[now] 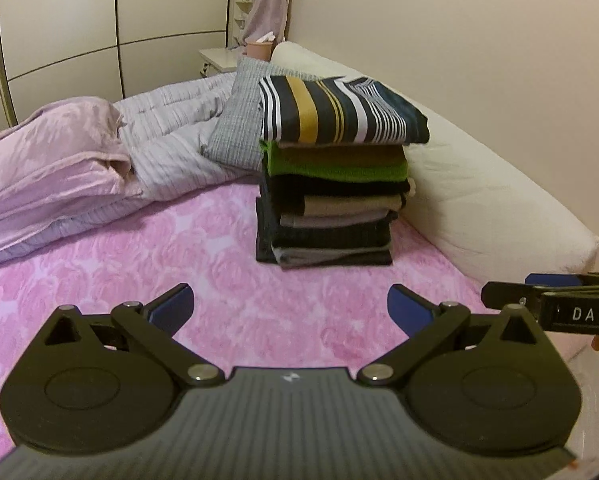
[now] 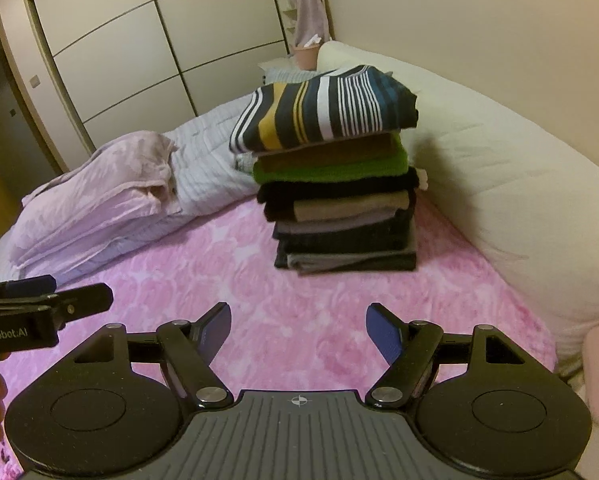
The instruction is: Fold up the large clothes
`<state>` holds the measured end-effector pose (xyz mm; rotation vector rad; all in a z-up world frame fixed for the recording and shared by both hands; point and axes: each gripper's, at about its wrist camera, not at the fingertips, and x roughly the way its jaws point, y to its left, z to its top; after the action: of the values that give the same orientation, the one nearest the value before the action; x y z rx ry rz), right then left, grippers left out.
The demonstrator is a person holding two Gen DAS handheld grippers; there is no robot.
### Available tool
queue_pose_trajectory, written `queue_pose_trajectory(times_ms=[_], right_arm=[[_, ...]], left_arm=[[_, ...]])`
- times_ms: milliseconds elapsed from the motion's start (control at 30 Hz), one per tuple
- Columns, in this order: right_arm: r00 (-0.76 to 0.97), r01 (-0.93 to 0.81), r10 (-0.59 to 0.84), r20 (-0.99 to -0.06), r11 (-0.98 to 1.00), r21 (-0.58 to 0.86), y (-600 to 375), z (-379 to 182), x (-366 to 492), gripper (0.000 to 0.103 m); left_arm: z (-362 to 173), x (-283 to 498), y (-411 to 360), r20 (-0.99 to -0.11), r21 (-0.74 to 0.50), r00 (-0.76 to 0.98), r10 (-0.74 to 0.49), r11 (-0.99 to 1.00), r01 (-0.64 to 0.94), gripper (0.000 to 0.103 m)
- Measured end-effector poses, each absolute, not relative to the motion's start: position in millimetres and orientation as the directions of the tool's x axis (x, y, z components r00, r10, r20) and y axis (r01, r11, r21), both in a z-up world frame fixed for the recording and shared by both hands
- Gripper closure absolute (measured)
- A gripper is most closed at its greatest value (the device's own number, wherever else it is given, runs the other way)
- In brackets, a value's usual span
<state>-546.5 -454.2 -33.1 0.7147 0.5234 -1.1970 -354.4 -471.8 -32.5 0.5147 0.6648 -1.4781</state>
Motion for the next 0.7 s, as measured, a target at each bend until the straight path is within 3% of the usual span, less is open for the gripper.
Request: queue_pose_trajectory(times_ms=[700], right_arm=[[0.271, 0.962, -0.617, -0.739, 0.198, 0.188, -396.6, -32.8, -519.6, 0.031]], left_arm=[[-42.3, -346.2, -428.9, -0.721, -0.109, -0.059, -0.69, 0.029, 0.994, 0.001]])
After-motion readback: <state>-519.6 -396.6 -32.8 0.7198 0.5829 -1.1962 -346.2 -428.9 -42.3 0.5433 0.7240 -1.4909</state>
